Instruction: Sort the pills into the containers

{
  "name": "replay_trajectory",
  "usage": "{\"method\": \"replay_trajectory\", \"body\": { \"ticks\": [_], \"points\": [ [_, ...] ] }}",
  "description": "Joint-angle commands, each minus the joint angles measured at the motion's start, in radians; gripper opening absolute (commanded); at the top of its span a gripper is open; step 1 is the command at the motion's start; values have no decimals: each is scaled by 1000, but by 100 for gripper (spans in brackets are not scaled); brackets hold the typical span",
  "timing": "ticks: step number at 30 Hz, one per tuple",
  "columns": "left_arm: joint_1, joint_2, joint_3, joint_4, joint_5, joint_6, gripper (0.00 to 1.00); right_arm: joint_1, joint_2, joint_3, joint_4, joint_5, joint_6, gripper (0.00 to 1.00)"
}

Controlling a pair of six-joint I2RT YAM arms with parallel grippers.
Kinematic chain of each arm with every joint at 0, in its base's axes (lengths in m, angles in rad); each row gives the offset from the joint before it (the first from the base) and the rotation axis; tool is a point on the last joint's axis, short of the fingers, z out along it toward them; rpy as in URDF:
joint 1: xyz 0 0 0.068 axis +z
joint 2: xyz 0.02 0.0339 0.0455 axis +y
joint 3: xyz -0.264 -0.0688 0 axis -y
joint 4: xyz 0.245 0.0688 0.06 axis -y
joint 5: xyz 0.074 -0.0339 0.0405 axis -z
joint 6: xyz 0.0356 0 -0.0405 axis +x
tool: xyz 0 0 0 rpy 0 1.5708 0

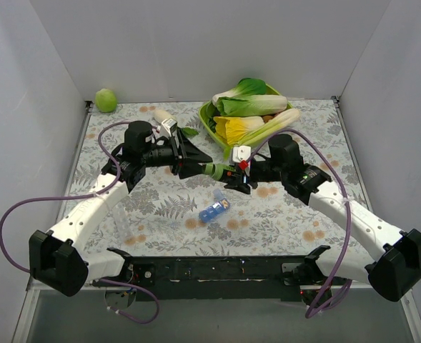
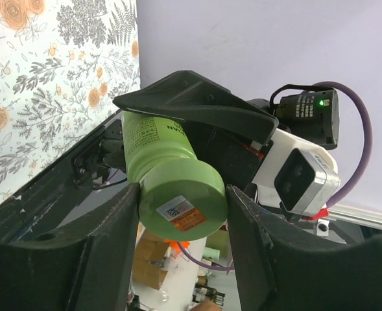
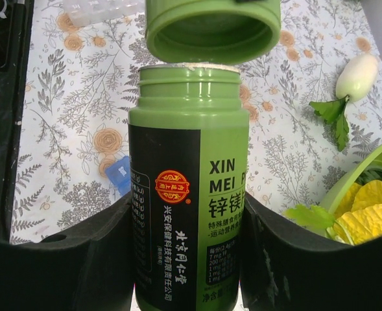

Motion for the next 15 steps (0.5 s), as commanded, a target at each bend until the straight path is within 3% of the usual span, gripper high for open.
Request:
{"method": "replay_trajectory", "body": {
  "ticks": [1, 15],
  "points": [
    [-5, -13, -32, 22, 40, -34, 11, 20, 10, 71, -23, 43, -16, 8],
    [-38, 4, -41, -1, 17, -31, 11, 53, 21, 101, -54, 60, -16, 7]
  ]
}}
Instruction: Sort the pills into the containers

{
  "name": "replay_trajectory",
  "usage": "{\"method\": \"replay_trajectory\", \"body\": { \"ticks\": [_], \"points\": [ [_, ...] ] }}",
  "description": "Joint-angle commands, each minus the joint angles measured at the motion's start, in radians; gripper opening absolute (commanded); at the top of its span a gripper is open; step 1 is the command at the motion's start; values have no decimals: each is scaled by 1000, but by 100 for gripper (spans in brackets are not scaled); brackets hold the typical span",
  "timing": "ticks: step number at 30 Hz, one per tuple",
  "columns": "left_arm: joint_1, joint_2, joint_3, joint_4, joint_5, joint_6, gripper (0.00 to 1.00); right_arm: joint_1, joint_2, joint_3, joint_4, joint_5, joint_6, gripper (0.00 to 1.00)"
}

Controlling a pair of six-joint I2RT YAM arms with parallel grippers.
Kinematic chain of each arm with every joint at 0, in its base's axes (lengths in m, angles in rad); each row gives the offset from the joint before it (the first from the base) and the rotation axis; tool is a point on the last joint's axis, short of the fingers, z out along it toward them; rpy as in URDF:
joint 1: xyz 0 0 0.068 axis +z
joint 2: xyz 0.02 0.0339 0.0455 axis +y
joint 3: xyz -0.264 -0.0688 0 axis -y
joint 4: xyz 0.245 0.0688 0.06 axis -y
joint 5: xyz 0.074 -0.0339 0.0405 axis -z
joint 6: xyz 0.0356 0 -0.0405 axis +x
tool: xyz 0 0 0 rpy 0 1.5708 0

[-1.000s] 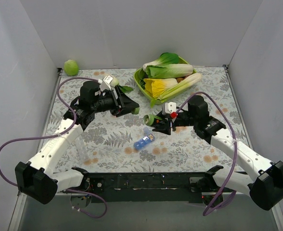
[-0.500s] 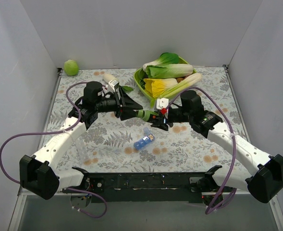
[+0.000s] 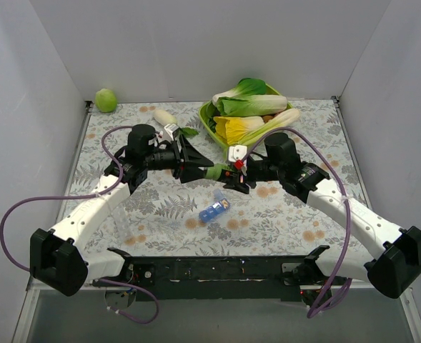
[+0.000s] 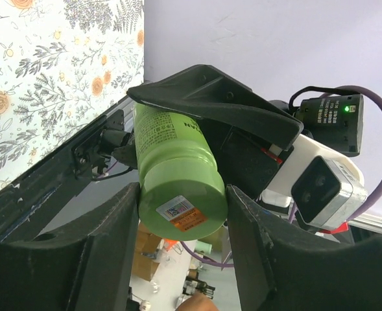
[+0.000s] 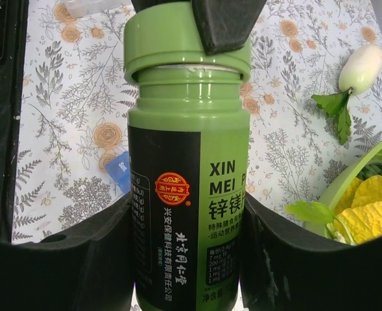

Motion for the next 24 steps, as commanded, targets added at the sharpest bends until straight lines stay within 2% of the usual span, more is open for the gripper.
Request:
{"method": "replay_trajectory", "body": {
  "ticks": [1, 9, 14, 19, 24],
  "points": [
    [-28, 9, 4, -14, 5, 5, 11, 18, -5, 48, 15, 9, 2, 7],
    [-76, 64, 63, -117, 0, 68, 9, 47, -6, 52, -14, 46, -44, 7],
    [-79, 138, 143, -287, 2, 196, 6, 78, -11, 64, -36, 69, -69, 7],
    [-79, 170, 226, -425, -53, 270, 6, 94, 0, 85, -43, 133, -56, 6],
    [-79, 150, 200, -333, -52, 160, 5, 100, -12, 70, 16, 222, -12, 2]
  ]
}}
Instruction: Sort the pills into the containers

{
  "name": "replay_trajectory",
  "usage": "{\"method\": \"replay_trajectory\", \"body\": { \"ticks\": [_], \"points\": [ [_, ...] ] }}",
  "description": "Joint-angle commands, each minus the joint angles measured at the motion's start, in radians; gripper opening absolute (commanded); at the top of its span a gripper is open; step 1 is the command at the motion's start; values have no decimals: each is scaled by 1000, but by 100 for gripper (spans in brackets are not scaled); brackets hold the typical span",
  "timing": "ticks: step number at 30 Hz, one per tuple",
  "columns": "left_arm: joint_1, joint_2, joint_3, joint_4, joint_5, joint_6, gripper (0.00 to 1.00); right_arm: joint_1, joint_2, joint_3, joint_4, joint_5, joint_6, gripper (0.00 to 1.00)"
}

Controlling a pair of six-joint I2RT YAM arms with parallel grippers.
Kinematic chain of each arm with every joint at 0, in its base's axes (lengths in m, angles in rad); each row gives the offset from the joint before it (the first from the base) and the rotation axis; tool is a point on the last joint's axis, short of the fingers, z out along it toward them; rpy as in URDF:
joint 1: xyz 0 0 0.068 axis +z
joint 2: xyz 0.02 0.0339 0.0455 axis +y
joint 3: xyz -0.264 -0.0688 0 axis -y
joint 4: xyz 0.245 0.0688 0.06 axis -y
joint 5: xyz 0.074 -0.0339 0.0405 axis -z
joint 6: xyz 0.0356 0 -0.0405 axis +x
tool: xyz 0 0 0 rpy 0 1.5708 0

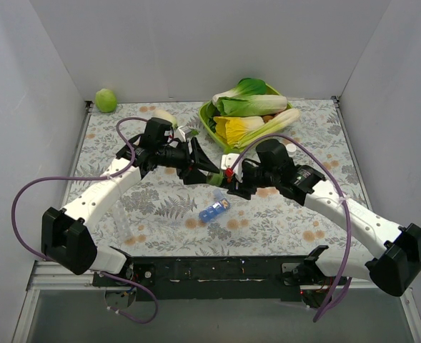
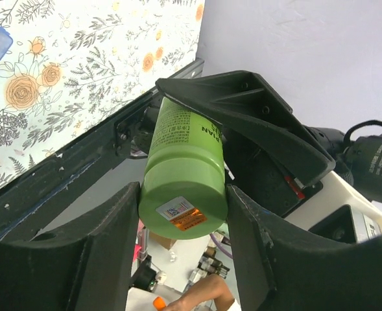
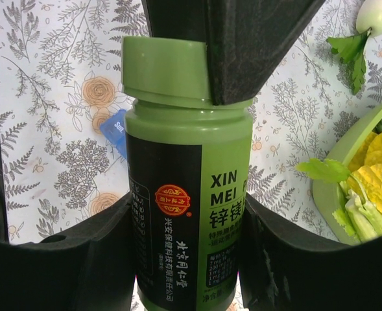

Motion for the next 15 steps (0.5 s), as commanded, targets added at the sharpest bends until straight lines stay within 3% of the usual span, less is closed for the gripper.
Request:
{"method": "replay_trajectory", "body": {
  "ticks": [1, 10, 15],
  "points": [
    [-15, -23, -1, 49, -15, -96, 5, 26, -17, 70, 152, 38, 39, 2],
    [-18, -11, -12, 60, 63, -38, 4, 25, -13, 70, 189, -204, 220, 2],
    [-16, 0, -2, 2, 156, 148, 3, 20, -18, 65, 206, -351, 271, 2]
  ]
}}
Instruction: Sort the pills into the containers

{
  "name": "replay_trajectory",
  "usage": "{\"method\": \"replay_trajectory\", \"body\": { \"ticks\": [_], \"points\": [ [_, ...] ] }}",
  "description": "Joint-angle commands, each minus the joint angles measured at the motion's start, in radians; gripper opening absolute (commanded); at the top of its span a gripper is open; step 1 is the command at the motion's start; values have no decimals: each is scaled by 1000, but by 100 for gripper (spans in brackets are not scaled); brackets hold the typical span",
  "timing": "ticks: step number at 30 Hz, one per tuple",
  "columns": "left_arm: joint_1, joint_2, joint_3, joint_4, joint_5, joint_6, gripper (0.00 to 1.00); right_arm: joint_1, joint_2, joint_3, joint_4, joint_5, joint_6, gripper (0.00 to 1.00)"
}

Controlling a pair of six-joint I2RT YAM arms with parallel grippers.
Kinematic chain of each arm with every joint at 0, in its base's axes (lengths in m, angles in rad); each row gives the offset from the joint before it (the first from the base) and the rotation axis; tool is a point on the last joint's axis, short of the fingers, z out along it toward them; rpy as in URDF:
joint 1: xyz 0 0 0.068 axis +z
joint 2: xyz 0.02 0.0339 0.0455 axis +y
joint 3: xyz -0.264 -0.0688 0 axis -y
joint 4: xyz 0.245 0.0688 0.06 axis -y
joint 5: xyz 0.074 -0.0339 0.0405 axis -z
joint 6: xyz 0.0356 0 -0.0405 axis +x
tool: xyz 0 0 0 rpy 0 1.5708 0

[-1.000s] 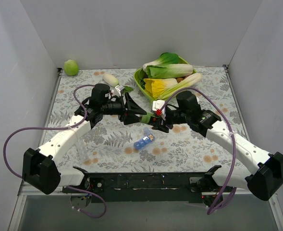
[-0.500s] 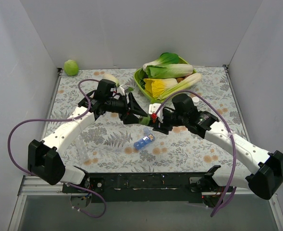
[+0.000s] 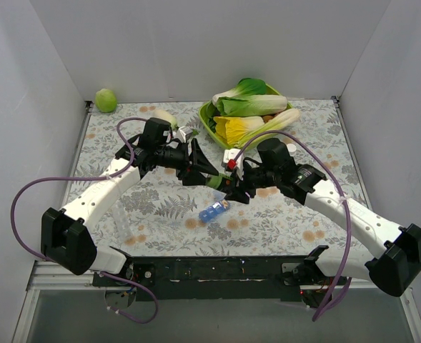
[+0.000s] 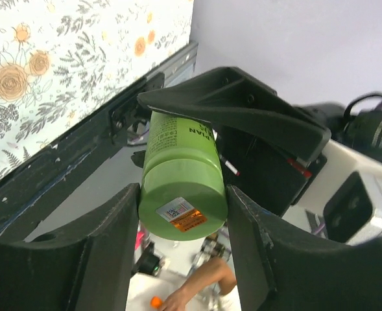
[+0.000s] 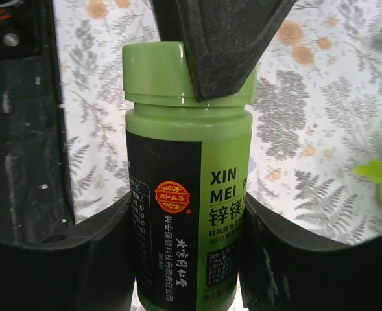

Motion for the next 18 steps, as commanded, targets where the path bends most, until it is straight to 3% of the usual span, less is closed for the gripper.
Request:
{"method": "replay_trajectory", "body": {
  "ticks": [1, 7, 12, 15, 16, 18],
  "points": [
    [-25, 5, 26, -51, 114, 190, 3, 22, -18, 57, 208, -296, 88, 2],
    [-31, -20, 74, -103, 171, 475, 3, -7, -6, 13, 323, -485, 298, 2],
    [-34, -61, 72, -71, 130, 557, 7, -53, 40, -46, 571, -632, 608, 2],
    [-34, -89, 72, -7, 87, 542, 20, -82, 72, -57, 688, -673, 725, 2],
    [-31, -95, 77, 33, 70, 527, 32, -88, 79, -61, 753, -684, 760, 1],
    [-27, -101, 94, 56, 6, 481, 45, -94, 86, -58, 772, -681, 793, 2]
  ]
}}
